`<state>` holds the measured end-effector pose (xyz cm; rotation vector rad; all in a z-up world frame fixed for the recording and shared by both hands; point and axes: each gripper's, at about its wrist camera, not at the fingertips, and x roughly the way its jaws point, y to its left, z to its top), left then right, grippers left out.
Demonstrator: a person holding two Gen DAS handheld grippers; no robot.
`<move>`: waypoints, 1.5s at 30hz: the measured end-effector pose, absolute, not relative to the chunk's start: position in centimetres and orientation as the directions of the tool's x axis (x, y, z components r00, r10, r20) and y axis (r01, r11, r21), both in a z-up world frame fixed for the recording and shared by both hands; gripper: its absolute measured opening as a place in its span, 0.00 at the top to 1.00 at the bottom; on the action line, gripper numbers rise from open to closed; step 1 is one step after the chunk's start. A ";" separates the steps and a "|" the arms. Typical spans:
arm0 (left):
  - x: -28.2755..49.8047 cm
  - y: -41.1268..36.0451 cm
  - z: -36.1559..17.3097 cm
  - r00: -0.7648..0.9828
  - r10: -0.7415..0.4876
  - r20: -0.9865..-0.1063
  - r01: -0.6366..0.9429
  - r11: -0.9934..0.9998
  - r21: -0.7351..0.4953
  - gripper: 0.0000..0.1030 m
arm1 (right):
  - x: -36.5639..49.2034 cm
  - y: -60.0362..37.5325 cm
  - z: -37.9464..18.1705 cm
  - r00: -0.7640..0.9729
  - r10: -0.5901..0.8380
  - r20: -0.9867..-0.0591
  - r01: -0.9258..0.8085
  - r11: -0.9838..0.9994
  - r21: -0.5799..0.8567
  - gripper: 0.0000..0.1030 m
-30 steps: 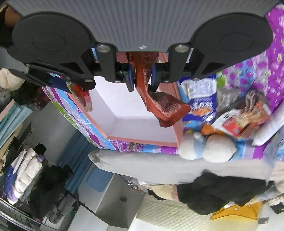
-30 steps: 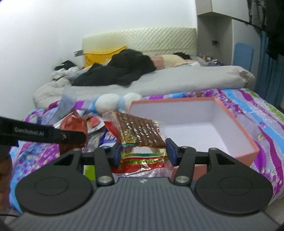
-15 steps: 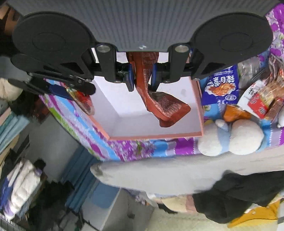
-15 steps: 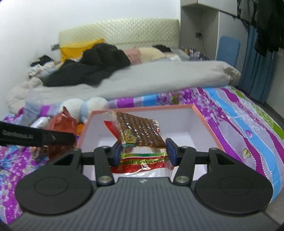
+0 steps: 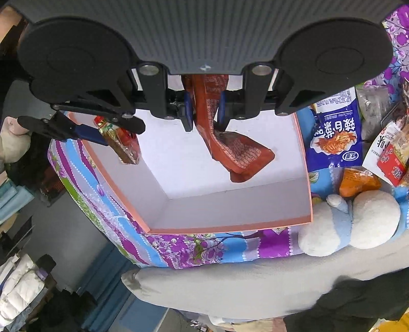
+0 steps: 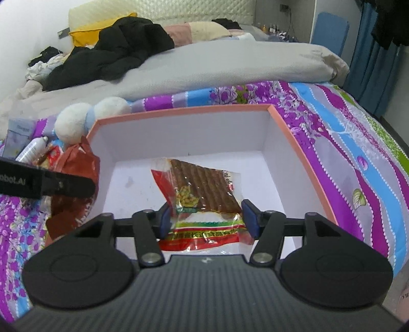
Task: Organize snacks
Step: 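Lower both packets into the box and open both tools, then withdraw both tools from the box back toward the snack pile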
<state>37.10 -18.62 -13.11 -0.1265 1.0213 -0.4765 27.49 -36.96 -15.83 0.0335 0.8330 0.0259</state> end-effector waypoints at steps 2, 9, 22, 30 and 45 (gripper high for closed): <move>37.0 -18.6 -13.1 0.437 -0.446 -0.781 0.322 0.888 -0.327 0.72 | 27.5 -37.0 -15.9 0.677 0.027 -0.736 -0.003 0.999 0.034 0.27; 36.5 -17.7 -12.0 0.483 -0.440 -0.757 0.300 0.895 -0.329 0.45 | 27.3 -37.1 -15.5 0.685 0.036 -0.728 -0.001 0.999 0.049 0.28; 31.9 -15.4 -7.6 0.603 -0.456 -0.655 0.376 0.886 -0.270 0.45 | 24.2 -35.5 -11.9 0.772 0.082 -0.631 -0.044 0.996 0.075 0.28; 26.5 -12.4 -6.6 0.677 -0.440 -0.591 0.342 0.898 -0.277 0.45 | 21.2 -33.7 -10.2 0.826 0.136 -0.547 -0.091 0.990 0.109 0.28; 15.2 -4.9 -6.4 0.772 -0.339 -0.537 0.239 0.939 -0.249 0.45 | 11.9 -28.7 -10.0 0.856 0.226 -0.465 -0.166 0.972 0.166 0.28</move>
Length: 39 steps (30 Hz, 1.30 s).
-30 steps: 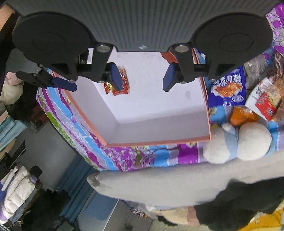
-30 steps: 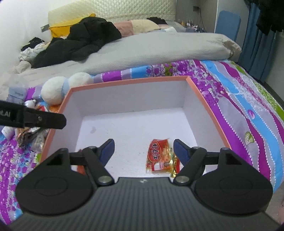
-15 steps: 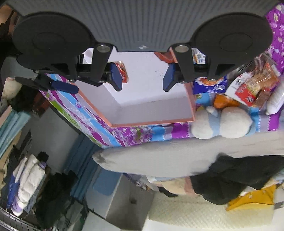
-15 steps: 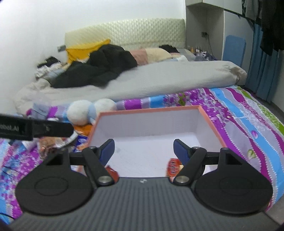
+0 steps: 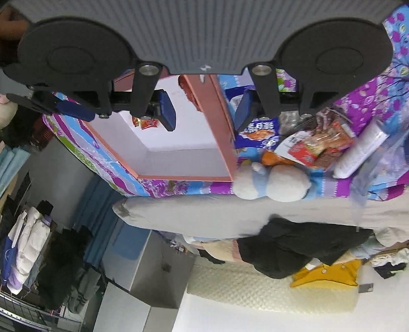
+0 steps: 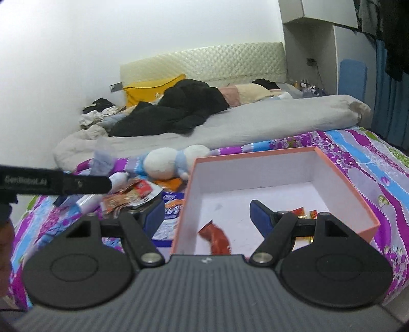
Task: Organize snacks
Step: 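Withdraw both tools from the box back toward the snack pile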
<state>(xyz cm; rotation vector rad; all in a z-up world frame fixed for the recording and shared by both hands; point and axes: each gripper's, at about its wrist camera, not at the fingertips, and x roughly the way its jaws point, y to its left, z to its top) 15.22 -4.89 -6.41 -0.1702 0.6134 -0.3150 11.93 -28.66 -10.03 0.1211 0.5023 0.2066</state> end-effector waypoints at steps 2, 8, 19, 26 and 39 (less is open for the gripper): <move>14.0 -4.2 -6.3 0.780 -0.334 -0.530 0.232 0.940 -0.250 0.45 | 10.8 -28.1 -10.0 0.859 0.230 -0.458 -0.172 0.971 0.165 0.28; 10.8 -2.1 -6.6 0.779 -0.315 -0.542 0.196 0.943 -0.267 0.45 | 8.5 -26.6 -10.5 0.856 0.239 -0.458 -0.179 0.969 0.172 0.28; 6.6 0.9 -8.8 0.772 -0.245 -0.587 0.119 0.962 -0.246 0.45 | 6.1 -23.2 -12.5 0.826 0.278 -0.490 -0.220 0.960 0.174 0.28; 7.7 2.7 -10.3 0.765 -0.221 -0.605 0.078 0.964 -0.254 0.42 | 6.7 -21.1 -13.6 0.793 0.308 -0.525 -0.257 0.951 0.170 0.28; 14.1 7.0 -14.7 0.760 -0.150 -0.633 -0.024 0.966 -0.257 0.36 | 13.0 -14.4 -16.3 0.781 0.312 -0.541 -0.332 0.941 0.062 0.28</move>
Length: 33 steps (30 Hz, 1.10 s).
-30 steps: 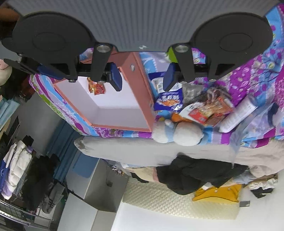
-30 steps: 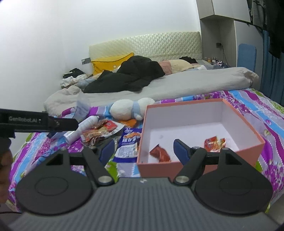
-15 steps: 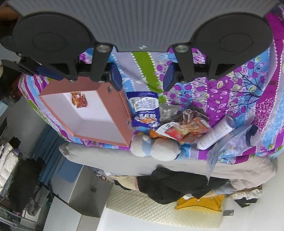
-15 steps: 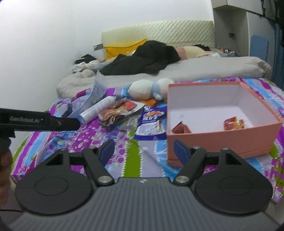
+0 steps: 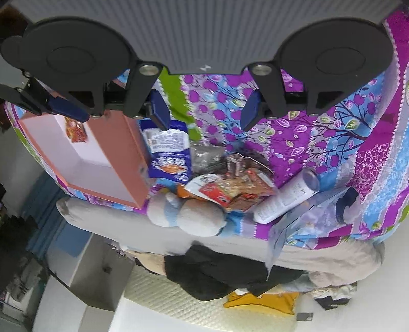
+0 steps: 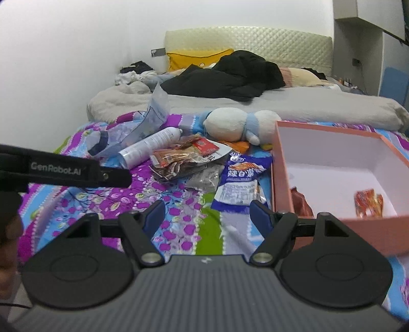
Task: Organize snacks
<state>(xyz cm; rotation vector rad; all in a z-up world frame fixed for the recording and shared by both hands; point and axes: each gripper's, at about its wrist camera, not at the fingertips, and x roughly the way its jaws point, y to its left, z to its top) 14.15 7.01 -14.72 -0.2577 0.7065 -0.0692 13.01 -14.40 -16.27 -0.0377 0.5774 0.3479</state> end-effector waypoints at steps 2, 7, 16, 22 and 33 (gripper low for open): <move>15.6 8.0 -15.8 0.756 -0.138 -0.640 -0.040 0.966 -0.255 0.36 | 14.2 -13.5 -17.0 0.780 0.302 -0.548 -0.339 0.940 0.035 0.28; 19.2 10.2 -18.6 0.745 -0.135 -0.653 -0.069 0.958 -0.277 0.36 | 17.6 -11.6 -19.7 0.757 0.282 -0.590 -0.350 0.937 -0.002 0.28; 25.9 12.9 -24.7 0.731 -0.221 -0.645 -0.138 0.879 -0.457 0.36 | 23.5 -10.2 -24.2 0.728 0.204 -0.655 -0.319 0.946 -0.060 0.28; 29.4 13.4 -28.1 0.723 -0.305 -0.620 -0.168 0.793 -0.586 0.36 | 27.5 -8.4 -26.1 0.742 0.110 -0.661 -0.275 0.950 -0.151 0.28; 33.5 15.1 -31.4 0.728 -0.353 -0.587 -0.192 0.718 -0.669 0.52 | 31.8 -7.8 -28.0 0.768 0.015 -0.640 -0.255 0.924 -0.284 0.07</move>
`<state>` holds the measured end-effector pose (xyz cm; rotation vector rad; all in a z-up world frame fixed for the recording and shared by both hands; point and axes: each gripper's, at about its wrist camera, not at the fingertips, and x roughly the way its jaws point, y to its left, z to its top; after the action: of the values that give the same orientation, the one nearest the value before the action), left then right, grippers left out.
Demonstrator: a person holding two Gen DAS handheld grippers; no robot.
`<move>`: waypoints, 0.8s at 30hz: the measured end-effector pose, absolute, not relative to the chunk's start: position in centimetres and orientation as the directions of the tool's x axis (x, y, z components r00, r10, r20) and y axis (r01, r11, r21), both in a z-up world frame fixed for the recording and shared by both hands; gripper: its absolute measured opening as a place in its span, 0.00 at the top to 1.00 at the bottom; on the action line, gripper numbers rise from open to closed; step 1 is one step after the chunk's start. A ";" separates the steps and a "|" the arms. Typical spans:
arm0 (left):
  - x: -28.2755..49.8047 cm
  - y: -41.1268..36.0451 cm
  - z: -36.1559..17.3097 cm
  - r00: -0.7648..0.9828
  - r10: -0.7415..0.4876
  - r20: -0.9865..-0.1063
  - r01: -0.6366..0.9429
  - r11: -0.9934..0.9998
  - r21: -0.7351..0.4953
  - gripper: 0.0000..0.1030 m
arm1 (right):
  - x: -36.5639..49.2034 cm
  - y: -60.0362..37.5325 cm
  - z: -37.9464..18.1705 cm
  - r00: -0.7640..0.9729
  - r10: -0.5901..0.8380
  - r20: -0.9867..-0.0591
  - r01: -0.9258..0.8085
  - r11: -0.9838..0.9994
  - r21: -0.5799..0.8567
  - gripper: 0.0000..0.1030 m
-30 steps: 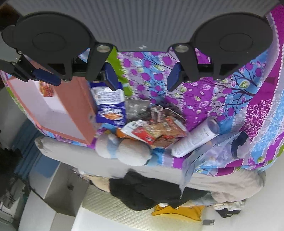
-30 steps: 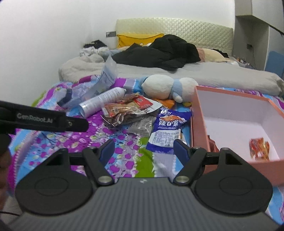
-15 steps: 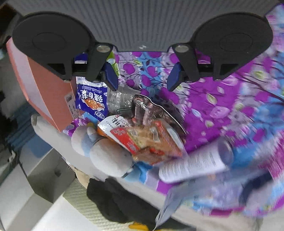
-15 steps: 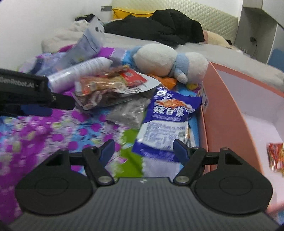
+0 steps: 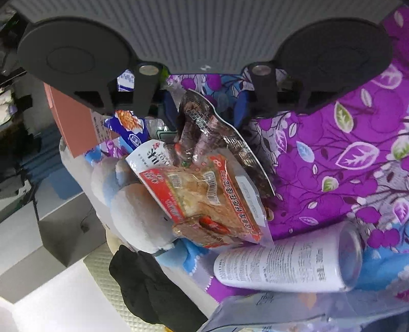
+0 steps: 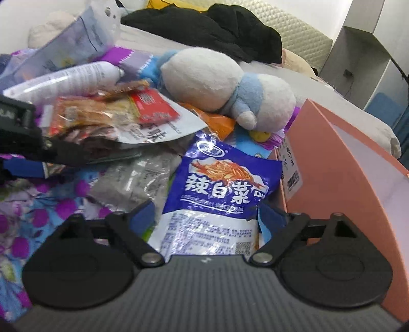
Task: Organize snacks
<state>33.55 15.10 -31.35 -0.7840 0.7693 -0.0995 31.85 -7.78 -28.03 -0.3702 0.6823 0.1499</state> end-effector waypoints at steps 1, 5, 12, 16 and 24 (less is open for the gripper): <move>33.6 15.1 -31.6 0.729 -0.353 -0.586 -0.192 0.717 -0.670 0.55 | 32.0 -7.7 -28.1 0.767 0.012 -0.641 -0.254 0.924 -0.287 0.06; 33.7 15.0 -32.1 0.736 -0.362 -0.572 -0.184 0.706 -0.683 0.76 | 32.7 -8.3 -28.3 0.731 0.044 -0.681 -0.251 0.945 -0.208 0.05; 32.8 15.0 -31.1 0.757 -0.349 -0.553 -0.171 0.710 -0.683 0.82 | 32.7 -9.1 -27.6 0.682 0.108 -0.724 -0.300 0.943 -0.142 0.22; 31.9 14.8 -30.5 0.752 -0.350 -0.558 -0.170 0.716 -0.677 0.85 | 31.7 -9.0 -27.0 0.671 0.113 -0.733 -0.319 0.936 -0.148 0.28; 28.1 13.9 -29.5 0.733 -0.347 -0.585 -0.185 0.726 -0.662 0.86 | 28.4 -9.7 -26.1 0.643 0.142 -0.752 -0.357 0.925 -0.130 0.42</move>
<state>28.06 13.93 -29.49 -0.7712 0.7621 -0.0997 28.40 -9.71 -26.08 -0.2789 0.8261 0.2887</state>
